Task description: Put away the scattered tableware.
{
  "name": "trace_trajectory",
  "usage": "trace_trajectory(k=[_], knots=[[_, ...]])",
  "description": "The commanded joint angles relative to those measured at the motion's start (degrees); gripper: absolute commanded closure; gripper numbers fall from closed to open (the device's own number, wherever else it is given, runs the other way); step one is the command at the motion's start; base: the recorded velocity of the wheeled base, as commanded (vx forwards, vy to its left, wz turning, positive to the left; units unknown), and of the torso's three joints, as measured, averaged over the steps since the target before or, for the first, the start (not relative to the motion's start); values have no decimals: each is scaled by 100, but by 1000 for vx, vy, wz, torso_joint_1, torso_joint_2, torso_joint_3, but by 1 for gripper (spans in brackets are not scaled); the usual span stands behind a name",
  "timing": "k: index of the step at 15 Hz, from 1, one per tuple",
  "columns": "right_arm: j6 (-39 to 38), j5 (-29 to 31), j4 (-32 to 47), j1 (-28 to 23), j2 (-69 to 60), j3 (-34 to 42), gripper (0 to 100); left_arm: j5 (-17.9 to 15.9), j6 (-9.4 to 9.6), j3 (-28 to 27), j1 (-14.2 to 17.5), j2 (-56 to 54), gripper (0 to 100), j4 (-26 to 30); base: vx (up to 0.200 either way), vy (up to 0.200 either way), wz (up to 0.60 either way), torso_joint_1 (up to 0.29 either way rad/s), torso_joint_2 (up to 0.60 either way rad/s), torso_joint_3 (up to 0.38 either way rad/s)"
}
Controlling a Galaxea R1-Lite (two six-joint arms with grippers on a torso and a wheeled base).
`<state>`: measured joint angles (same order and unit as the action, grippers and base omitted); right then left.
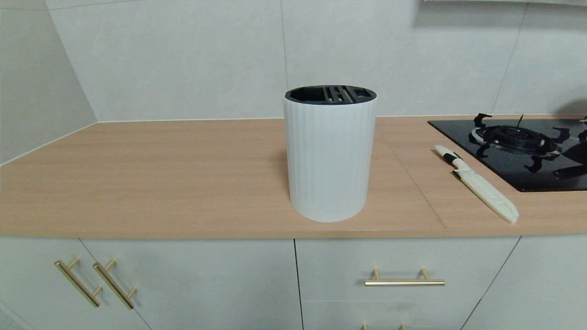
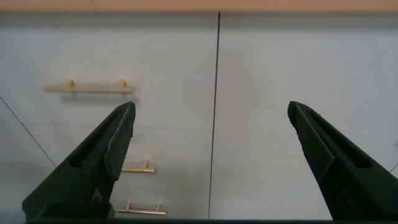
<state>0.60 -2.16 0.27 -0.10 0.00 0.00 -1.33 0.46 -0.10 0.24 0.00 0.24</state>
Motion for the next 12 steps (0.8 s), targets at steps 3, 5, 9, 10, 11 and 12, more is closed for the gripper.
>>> trace_trajectory(k=[3, 5, 9, 10, 11, 12], knots=[[2, -4, 0, 1, 9, 0, 0, 1, 6, 1, 2, 0, 0, 2, 0, 0, 0, 175, -473, -292], [2, -4, 0, 1, 9, 0, 0, 1, 6, -8, 2, 0, 0, 2, 0, 0, 0, 193, -493, -290], [2, -4, 0, 1, 9, 0, 0, 1, 6, 1, 2, 0, 0, 2, 0, 0, 0, 202, -488, -289], [2, -4, 0, 1, 9, 0, 0, 1, -2, 1, 2, 0, 0, 2, 0, 0, 0, 222, -491, -290], [2, -4, 0, 1, 9, 0, 0, 1, 6, 1, 2, 0, 0, 2, 0, 0, 0, 232, -515, -295], [2, -4, 0, 1, 9, 0, 0, 1, -2, -8, 2, 0, 0, 2, 0, 0, 0, 232, -525, -290]])
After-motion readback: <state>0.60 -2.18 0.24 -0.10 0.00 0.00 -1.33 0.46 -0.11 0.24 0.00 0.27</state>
